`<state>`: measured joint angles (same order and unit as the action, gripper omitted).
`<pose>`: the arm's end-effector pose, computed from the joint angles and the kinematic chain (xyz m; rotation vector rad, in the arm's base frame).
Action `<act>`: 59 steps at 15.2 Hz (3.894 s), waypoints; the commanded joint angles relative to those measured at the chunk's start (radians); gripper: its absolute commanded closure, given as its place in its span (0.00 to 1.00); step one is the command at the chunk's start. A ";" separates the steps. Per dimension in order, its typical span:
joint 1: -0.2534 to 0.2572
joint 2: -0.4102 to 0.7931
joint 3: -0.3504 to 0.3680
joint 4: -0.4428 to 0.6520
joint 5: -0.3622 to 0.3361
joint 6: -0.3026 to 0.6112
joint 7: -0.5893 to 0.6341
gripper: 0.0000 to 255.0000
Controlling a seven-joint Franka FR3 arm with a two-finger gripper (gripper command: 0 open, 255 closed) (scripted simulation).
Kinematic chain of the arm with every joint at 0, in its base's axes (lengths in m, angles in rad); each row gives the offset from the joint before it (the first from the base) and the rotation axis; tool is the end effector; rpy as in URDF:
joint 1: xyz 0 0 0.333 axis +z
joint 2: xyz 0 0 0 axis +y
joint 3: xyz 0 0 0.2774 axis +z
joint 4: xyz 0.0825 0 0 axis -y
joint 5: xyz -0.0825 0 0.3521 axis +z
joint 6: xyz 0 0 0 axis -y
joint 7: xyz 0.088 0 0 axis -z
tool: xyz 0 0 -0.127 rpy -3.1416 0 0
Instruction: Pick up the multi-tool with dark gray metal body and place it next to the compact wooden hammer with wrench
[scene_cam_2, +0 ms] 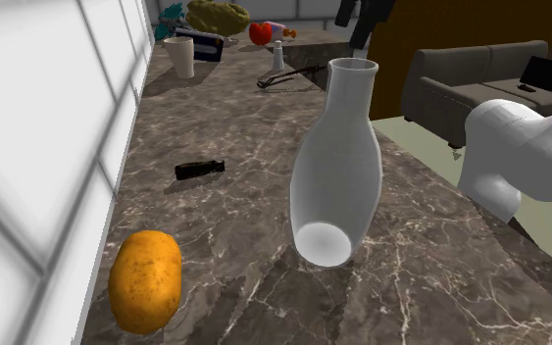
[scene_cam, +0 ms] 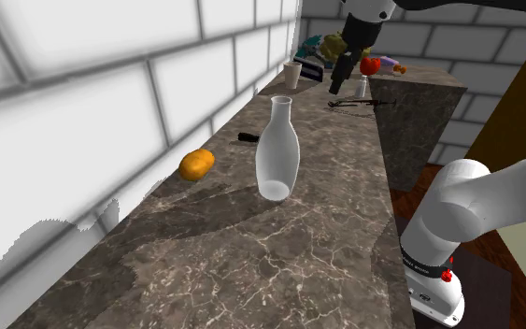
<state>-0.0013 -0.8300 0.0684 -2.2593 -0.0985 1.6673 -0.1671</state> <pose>0.3032 0.0160 0.6102 2.9423 0.3188 0.3384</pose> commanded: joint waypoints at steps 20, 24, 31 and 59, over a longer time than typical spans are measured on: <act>0.070 0.563 -0.049 0.034 0.132 0.543 -0.087 0.00; 0.086 0.706 -0.051 0.103 0.175 0.619 -0.123 0.00; 0.092 0.795 -0.047 0.112 0.193 0.700 -0.137 0.00; 0.092 0.780 -0.047 0.171 0.187 0.626 -0.128 1.00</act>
<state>0.0901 -0.0467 0.0208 -2.0970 0.0898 2.3060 -0.2971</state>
